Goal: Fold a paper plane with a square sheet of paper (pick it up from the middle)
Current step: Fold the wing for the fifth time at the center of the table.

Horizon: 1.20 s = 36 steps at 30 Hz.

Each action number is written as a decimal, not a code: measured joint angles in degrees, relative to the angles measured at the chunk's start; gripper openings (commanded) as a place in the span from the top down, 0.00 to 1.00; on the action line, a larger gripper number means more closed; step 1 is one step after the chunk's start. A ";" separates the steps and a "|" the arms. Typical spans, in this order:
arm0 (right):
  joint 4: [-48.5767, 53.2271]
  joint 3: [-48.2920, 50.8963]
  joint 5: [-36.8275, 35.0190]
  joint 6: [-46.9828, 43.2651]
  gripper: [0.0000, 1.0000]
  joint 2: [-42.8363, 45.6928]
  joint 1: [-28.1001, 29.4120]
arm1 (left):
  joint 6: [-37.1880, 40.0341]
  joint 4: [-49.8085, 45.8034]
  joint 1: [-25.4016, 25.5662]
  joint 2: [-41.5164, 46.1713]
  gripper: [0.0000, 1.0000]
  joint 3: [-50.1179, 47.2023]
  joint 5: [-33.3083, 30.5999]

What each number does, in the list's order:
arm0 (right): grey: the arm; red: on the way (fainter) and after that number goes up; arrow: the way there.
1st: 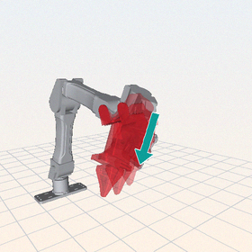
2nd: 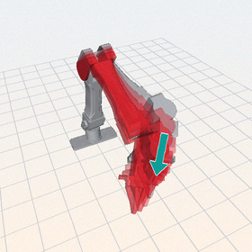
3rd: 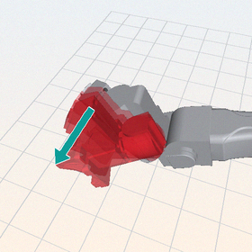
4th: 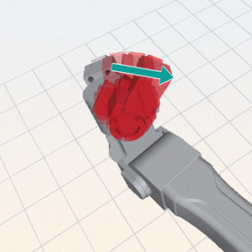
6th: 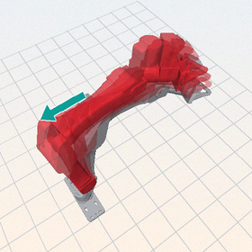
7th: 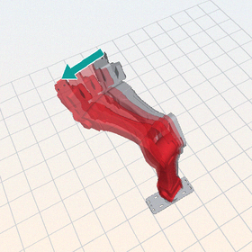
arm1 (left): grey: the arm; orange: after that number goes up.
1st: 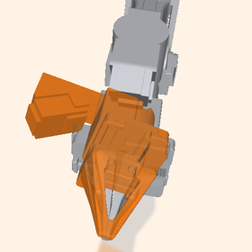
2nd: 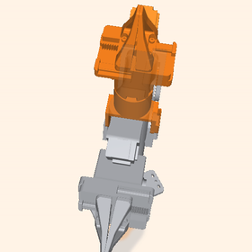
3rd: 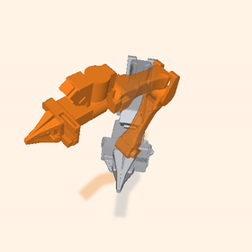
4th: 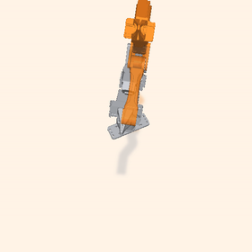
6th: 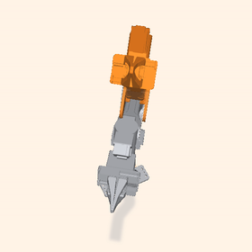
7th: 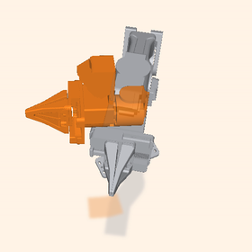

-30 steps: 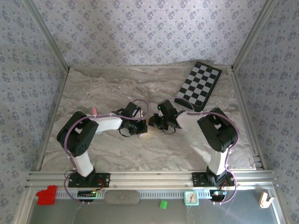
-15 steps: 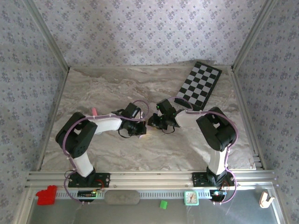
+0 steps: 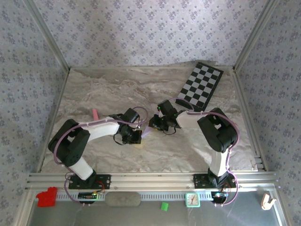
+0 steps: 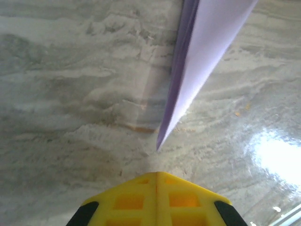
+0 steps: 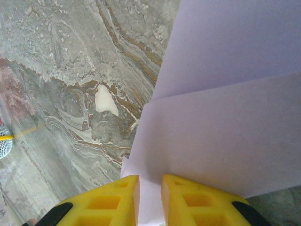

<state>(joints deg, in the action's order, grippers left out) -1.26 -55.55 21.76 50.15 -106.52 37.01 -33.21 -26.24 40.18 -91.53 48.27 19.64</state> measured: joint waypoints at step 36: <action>-3.41 1.40 1.75 -2.21 0.78 2.49 -1.77 | -2.73 9.60 -1.44 -8.74 1.00 5.84 -1.62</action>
<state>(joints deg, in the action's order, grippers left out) -4.67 -54.15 23.51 47.94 -104.03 35.24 -35.94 -16.64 38.74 -100.27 54.11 18.02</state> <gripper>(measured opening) 0.221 0.056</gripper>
